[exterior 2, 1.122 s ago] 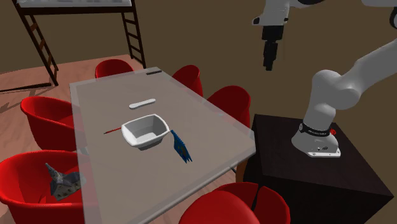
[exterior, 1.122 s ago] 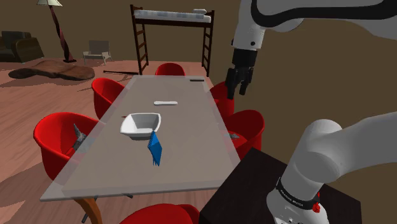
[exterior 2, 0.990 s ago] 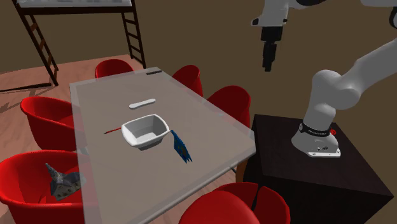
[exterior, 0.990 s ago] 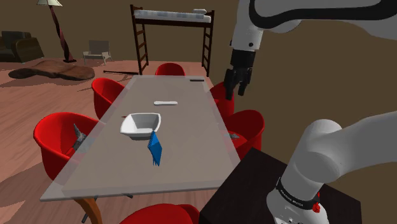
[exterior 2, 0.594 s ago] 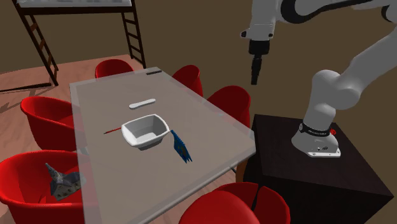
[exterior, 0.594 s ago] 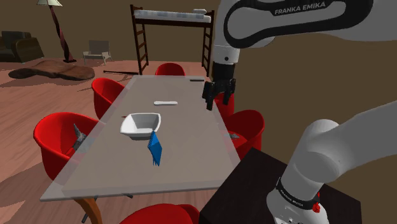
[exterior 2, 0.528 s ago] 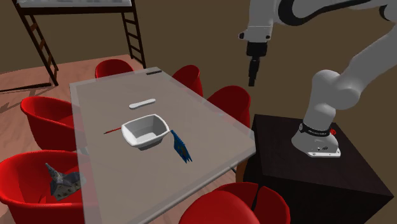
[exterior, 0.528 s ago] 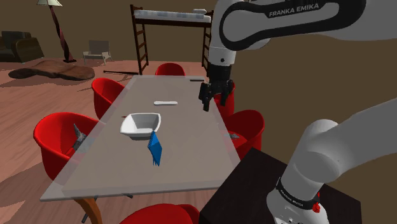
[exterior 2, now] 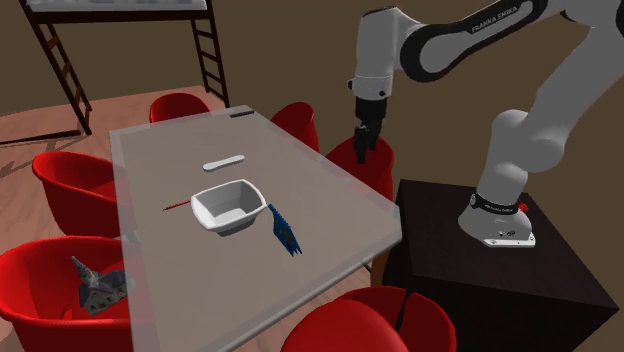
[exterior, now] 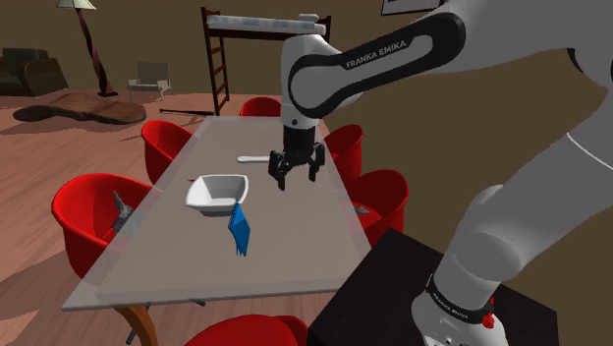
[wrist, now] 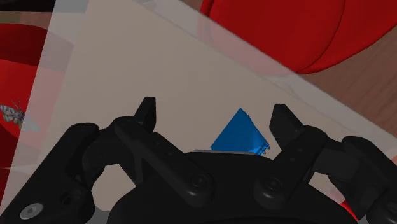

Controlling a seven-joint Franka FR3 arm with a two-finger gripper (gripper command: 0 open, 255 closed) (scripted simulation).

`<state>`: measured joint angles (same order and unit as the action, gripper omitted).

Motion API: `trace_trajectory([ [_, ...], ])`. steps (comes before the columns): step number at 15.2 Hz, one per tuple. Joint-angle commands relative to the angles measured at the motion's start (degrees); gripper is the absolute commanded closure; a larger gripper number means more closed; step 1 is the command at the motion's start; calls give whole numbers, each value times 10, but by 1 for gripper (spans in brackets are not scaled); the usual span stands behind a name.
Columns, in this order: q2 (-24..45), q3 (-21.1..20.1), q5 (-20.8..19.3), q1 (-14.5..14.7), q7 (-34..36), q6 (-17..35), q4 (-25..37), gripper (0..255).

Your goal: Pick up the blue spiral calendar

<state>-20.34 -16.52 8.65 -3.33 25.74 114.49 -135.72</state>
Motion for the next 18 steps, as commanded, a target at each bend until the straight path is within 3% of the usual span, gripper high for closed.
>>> trace_trajectory([
  [1,49,-20,-14,-6,44,26,23,0],
  [9,248,-56,-119,-12,220,90,138,0],
  [18,471,-16,-229,38,378,84,330,0],
])
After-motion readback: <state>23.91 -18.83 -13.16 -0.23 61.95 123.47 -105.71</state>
